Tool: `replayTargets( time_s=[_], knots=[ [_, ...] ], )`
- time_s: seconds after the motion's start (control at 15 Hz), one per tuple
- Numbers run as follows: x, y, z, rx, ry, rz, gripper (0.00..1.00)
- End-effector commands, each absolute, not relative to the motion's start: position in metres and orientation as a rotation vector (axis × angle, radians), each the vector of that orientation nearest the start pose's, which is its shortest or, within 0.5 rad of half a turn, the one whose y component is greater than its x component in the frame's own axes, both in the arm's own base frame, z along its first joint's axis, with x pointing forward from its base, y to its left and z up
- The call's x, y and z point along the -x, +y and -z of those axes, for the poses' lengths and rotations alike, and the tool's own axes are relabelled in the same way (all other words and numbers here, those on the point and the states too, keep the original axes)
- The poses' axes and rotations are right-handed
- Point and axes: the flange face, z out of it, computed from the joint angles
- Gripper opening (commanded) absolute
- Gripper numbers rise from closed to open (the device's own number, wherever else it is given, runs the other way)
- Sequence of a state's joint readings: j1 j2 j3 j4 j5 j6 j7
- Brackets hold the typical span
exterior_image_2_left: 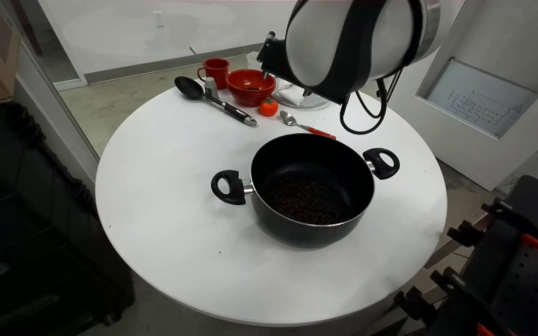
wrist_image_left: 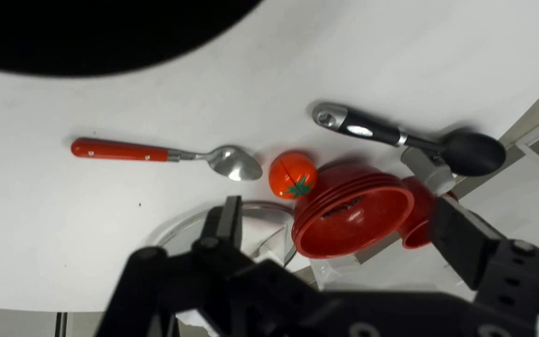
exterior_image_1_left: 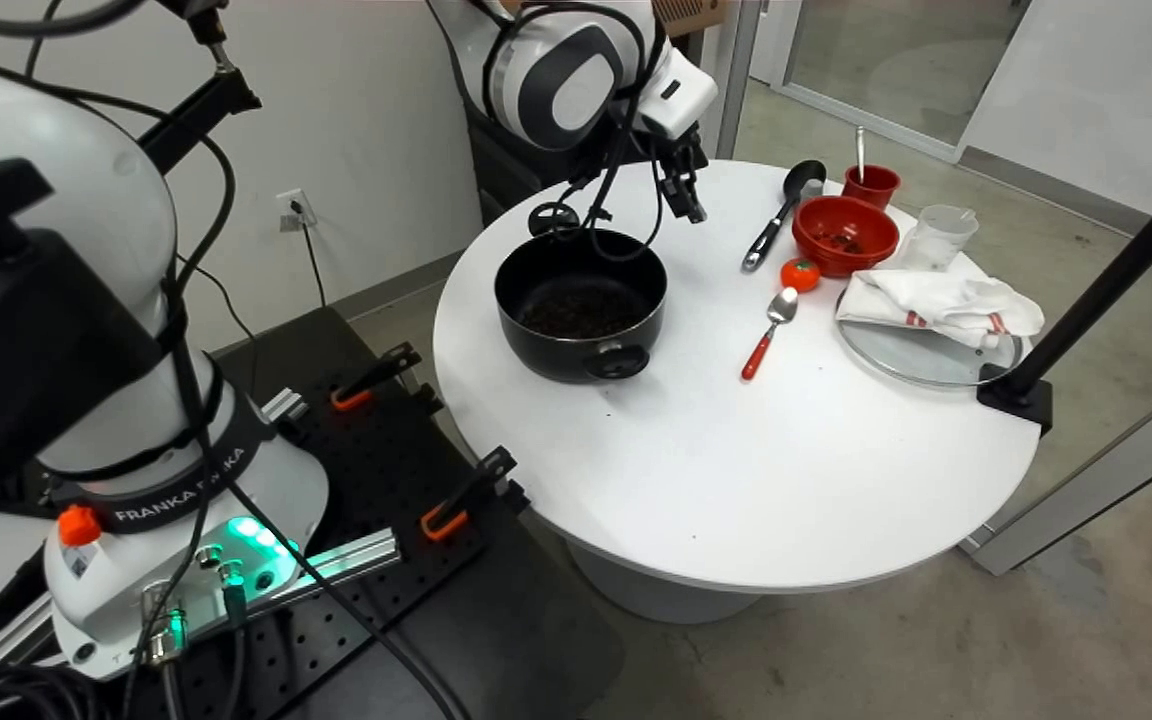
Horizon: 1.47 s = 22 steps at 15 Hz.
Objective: Move the black pot to the right then use the spoon to take some contents out of the pot
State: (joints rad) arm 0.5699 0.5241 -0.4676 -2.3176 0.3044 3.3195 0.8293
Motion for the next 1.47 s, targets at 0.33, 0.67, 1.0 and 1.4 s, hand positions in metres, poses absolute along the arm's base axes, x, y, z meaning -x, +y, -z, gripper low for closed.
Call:
replayTargets(
  time_s=[0.33,0.67,1.0,1.4],
  knots=[
    [-0.488,0.033,-0.196,2.766,1.181,0.577,1.0],
    [-0.452,-0.004,-0.193,2.894,0.989,0.471,1.0],
    [-0.442,-0.028,-0.198,2.928,0.819,0.383,1.0],
    [-0.445,-0.031,-0.19,2.919,0.816,0.376,1.0]
  ],
)
